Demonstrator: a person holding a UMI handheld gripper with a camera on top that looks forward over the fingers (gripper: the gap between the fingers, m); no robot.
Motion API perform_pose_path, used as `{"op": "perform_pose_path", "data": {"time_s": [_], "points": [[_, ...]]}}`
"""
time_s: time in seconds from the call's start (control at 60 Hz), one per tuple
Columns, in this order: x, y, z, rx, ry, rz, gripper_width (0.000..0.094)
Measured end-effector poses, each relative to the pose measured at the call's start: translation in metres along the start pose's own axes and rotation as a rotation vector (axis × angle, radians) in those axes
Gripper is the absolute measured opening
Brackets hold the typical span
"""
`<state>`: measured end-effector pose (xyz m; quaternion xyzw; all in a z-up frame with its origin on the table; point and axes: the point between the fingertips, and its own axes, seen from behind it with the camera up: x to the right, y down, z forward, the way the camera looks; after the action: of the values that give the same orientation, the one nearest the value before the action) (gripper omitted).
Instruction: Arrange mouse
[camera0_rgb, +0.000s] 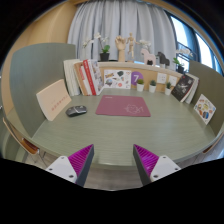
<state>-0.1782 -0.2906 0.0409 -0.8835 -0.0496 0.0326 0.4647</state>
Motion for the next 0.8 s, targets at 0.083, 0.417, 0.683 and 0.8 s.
{"op": "perform_pose_path", "data": {"time_s": [0.083, 0.417, 0.683, 0.8], "points": [[-0.046, 0.001, 0.024, -0.016, -0.031, 0.006, 0.0789], [-0.173, -0.028, 0.113, -0.054, -0.109, 0.026, 0.0787], [-0.191, -0.067, 0.185, -0.051, -0.04, 0.04, 0.0775], [-0.193, -0.084, 0.211, -0.053, -0.019, 0.045, 0.0777]]}}
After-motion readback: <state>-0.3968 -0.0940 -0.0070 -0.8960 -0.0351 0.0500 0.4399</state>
